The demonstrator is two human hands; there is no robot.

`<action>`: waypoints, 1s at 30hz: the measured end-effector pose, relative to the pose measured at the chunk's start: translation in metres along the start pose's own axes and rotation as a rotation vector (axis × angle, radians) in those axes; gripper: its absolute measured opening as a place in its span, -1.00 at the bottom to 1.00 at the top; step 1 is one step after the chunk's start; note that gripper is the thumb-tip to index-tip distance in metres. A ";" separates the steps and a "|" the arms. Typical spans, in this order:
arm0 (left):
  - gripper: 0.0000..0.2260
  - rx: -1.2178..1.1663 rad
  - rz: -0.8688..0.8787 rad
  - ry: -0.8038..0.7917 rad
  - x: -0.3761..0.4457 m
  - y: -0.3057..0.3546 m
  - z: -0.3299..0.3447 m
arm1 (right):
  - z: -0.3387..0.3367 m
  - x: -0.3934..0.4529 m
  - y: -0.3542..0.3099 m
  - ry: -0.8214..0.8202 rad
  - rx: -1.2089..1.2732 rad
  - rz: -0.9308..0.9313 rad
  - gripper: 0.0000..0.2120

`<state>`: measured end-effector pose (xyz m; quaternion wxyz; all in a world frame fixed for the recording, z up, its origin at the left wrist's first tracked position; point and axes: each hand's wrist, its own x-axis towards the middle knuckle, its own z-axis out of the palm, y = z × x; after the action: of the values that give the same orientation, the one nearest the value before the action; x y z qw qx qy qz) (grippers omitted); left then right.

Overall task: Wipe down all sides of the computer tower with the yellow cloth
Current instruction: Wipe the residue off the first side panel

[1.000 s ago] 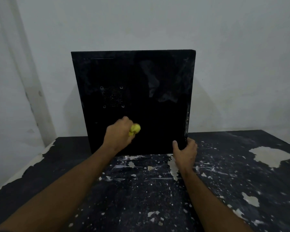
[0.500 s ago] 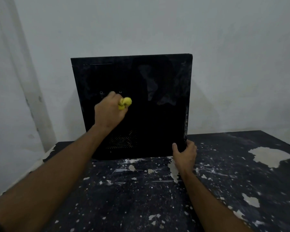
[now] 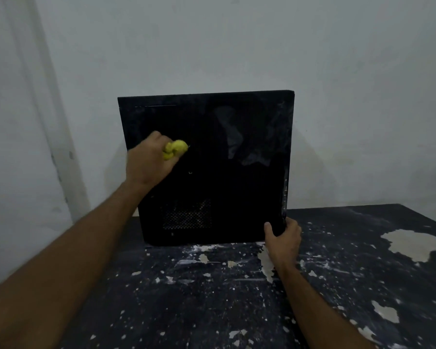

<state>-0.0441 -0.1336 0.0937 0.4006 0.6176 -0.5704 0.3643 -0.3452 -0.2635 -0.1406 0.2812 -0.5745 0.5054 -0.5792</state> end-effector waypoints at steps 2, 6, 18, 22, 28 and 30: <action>-0.67 -0.048 -0.240 0.140 0.006 -0.011 -0.011 | -0.001 0.001 0.000 -0.002 0.005 0.001 -0.41; -0.72 0.085 0.052 -0.031 -0.011 -0.026 -0.010 | 0.000 0.000 -0.001 0.013 -0.011 -0.002 -0.39; -0.70 0.069 -0.098 0.013 -0.025 -0.042 -0.012 | 0.000 0.000 0.002 -0.006 0.007 -0.005 -0.41; -0.68 0.035 -0.290 0.148 -0.006 -0.040 -0.018 | 0.002 0.003 0.005 -0.001 0.004 -0.011 -0.40; -0.65 0.037 -0.391 0.165 0.015 -0.045 -0.029 | 0.002 0.002 0.008 -0.007 0.017 -0.017 -0.40; -0.65 0.055 -0.435 0.236 0.022 -0.046 -0.033 | 0.002 0.002 0.008 -0.006 0.017 -0.018 -0.40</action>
<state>0.0035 -0.1116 0.1234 0.5165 0.6896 -0.3632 0.3545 -0.3463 -0.2688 -0.1473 0.2824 -0.5782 0.4946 -0.5842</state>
